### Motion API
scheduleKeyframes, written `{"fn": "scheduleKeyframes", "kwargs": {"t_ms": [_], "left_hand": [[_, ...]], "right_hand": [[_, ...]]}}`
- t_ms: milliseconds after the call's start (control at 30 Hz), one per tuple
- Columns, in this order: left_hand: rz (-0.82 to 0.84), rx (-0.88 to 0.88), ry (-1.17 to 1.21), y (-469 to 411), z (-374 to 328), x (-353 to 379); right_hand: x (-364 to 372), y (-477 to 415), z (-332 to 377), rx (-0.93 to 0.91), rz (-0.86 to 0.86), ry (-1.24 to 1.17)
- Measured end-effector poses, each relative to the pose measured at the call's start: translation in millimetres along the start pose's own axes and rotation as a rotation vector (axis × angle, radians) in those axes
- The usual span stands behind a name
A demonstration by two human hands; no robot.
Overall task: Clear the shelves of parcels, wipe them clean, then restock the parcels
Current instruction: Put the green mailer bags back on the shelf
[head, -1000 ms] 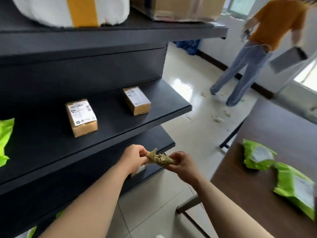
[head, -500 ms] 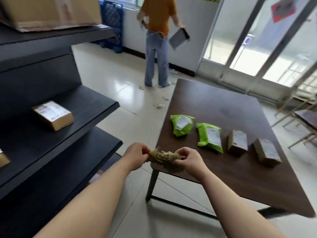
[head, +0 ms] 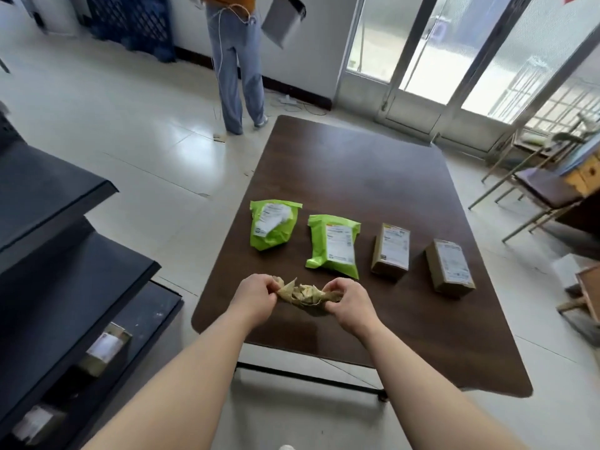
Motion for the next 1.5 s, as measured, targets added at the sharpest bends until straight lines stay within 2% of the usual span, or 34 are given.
{"fn": "scheduleKeyframes", "kwargs": {"t_ms": [167,233,400,667,867,1100,1500], "left_hand": [[0.132,-0.120,-0.099,-19,21,45],[0.135,-0.154,-0.105,-23,27,53],[0.061,-0.177,-0.071,-31,22,47],[-0.122,-0.088,-0.019,-66,-21,4],[-0.189,-0.061,-0.083,-116,-40,-17],[-0.053,-0.244,-0.325,-178,-10,-15],[0.098,-0.304,-0.316,-214,20,20]], "right_hand": [[8,-19,-30,-0.035,0.068,0.136],[8,-24,-39,-0.038,0.095,0.142],[-9,-39,-47,-0.032,0.085,0.133],[-35,-71,-19,-0.051,-0.026,0.097],[-36,-111,-9,0.030,-0.055,0.114],[-20,-150,-24,0.240,-0.014,0.321],[16,-179,-43,0.355,0.053,0.432]]}}
Point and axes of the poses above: each hand's wrist, its own y-axis away from the middle knuckle, its own x-axis out of the palm, z = x × y, the point moved 10 cm from there along -y, towards the middle knuckle, and after that the axes turned 12 degrees about y, right-handed, at the moved point
